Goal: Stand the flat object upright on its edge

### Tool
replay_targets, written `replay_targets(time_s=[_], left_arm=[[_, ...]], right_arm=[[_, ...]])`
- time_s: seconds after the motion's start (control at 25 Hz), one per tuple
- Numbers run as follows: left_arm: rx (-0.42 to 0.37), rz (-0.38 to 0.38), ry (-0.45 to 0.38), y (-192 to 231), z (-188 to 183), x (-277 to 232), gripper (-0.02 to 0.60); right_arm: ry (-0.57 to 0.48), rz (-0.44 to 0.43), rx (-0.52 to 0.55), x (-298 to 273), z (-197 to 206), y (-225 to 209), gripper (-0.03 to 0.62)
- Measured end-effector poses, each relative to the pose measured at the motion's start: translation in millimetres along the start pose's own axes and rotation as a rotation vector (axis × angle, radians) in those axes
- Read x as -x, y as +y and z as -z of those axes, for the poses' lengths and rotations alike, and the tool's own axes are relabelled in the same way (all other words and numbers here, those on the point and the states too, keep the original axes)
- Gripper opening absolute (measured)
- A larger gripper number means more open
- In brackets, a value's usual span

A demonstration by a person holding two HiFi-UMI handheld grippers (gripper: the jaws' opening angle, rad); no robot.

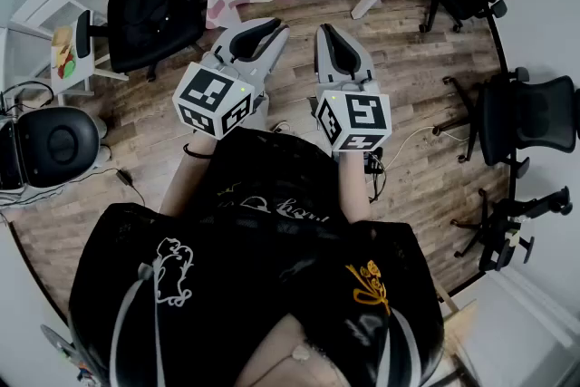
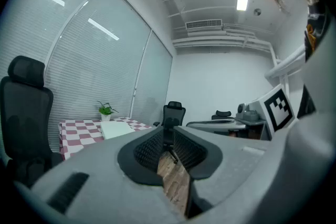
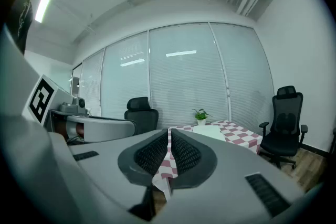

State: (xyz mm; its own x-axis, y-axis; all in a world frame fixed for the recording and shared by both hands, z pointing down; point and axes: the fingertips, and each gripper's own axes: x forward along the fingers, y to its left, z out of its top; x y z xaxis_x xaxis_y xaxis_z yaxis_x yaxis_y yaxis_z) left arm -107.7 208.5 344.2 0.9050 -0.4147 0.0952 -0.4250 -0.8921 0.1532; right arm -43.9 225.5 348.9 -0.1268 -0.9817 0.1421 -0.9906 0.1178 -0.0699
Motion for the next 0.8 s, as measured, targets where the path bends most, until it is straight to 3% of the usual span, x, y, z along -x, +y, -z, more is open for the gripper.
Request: replay_targets(time_s=[0.8], left_arm=[[-0.025,0.029,0.037,-26.2,8.1,-19.3,0.066]], right_arm=[[-0.006,0.031,-0.013,20.4,9.5,-26.6,0.028]])
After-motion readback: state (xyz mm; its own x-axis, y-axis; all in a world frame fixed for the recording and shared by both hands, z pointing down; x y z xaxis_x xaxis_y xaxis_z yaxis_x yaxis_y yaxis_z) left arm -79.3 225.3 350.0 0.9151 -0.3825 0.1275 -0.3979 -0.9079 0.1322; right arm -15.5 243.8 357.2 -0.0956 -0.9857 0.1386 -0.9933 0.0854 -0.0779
